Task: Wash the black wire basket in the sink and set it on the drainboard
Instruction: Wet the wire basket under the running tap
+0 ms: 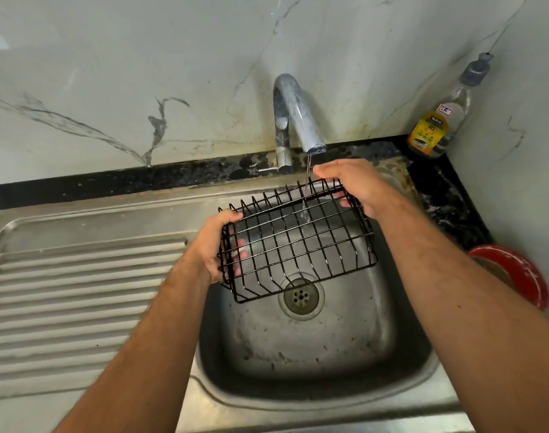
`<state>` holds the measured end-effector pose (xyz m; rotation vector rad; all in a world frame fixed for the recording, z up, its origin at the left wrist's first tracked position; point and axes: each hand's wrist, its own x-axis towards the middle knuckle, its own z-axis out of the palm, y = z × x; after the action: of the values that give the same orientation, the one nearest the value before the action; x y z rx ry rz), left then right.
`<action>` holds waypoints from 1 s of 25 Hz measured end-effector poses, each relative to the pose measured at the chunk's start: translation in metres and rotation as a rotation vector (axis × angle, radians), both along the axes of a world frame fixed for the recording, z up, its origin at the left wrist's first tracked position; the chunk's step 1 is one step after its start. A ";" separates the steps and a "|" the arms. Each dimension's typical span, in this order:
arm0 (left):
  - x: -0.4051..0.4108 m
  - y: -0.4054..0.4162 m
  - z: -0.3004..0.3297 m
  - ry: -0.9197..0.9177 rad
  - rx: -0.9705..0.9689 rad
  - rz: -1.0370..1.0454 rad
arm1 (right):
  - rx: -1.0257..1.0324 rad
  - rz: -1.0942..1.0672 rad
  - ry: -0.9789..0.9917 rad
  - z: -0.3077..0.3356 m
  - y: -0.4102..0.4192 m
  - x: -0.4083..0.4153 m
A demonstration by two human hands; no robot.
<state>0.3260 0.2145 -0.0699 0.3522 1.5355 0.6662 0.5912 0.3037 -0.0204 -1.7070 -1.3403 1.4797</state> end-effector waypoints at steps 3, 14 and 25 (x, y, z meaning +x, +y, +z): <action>-0.003 -0.004 -0.007 -0.012 -0.051 0.089 | -0.022 0.097 0.047 0.001 -0.001 0.001; 0.020 0.002 0.018 -0.010 0.171 0.112 | -0.069 -0.131 0.252 -0.023 -0.020 0.033; 0.029 0.022 0.021 0.087 0.298 0.085 | 0.011 -0.196 0.385 -0.045 -0.028 0.049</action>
<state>0.3552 0.2365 -0.0488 0.5486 1.5410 0.9612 0.6398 0.2760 -0.0656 -1.4072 -0.9500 1.5808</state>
